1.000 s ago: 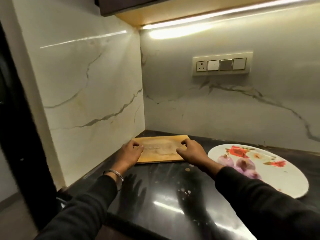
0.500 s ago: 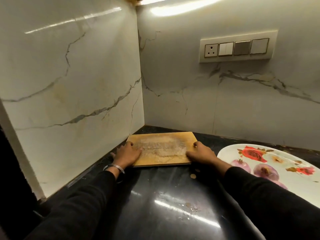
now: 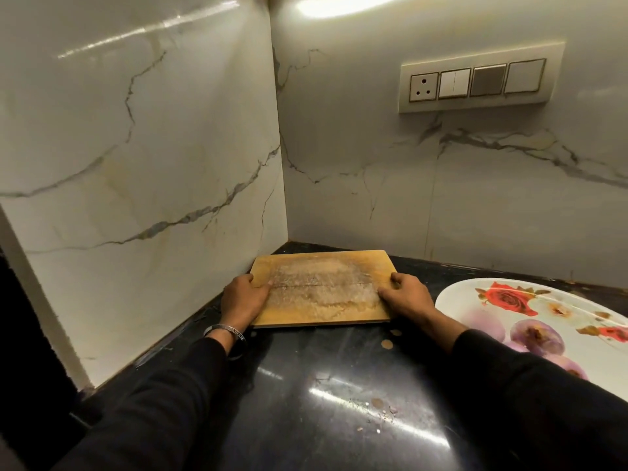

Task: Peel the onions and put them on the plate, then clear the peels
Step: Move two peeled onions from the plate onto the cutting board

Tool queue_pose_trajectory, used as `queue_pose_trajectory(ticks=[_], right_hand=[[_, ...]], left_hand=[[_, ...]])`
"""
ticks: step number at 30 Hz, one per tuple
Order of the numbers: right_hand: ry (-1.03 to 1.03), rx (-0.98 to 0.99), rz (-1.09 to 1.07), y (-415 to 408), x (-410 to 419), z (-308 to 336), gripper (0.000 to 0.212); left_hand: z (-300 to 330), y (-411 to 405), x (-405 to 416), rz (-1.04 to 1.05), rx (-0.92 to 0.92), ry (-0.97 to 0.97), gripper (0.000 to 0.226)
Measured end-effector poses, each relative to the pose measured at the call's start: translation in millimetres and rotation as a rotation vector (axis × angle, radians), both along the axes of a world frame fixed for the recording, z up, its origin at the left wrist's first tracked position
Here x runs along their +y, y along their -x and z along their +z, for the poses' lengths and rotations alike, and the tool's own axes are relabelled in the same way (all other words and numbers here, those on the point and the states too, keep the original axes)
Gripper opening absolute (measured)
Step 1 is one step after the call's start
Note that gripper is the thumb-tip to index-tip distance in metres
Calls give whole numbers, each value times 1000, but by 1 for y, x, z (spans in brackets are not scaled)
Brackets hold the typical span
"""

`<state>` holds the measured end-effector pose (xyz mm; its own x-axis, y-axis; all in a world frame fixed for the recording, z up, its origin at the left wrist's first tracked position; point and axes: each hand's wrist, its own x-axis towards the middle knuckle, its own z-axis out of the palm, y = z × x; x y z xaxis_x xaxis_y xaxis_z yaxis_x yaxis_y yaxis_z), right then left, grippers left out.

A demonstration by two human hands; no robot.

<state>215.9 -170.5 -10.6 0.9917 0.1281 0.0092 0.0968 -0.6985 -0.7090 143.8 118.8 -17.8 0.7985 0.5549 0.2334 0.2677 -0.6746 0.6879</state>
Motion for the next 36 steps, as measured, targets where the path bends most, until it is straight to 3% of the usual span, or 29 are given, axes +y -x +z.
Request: queue_pose_trajectory(ticks=[11,20,25,31,36], right_hand=[[-47,-44,0,57,-7,17,63],[-96,-43,-13,136,-32,9,66],[-56,-47,-19,167,-40,7,63],[37,-7,-26,187,-40,-1,58],[164,-44,-33,192,-35,-8,43]], left_hand=[[6,59,4,-1,-46,13,34],[11,127,-15,-27,-44,28,35],[-7,155,-19,-24,-10,48,36],[-10,172,-22,-22,0,40,19],[-9,177,-27,2,69,-19,35]])
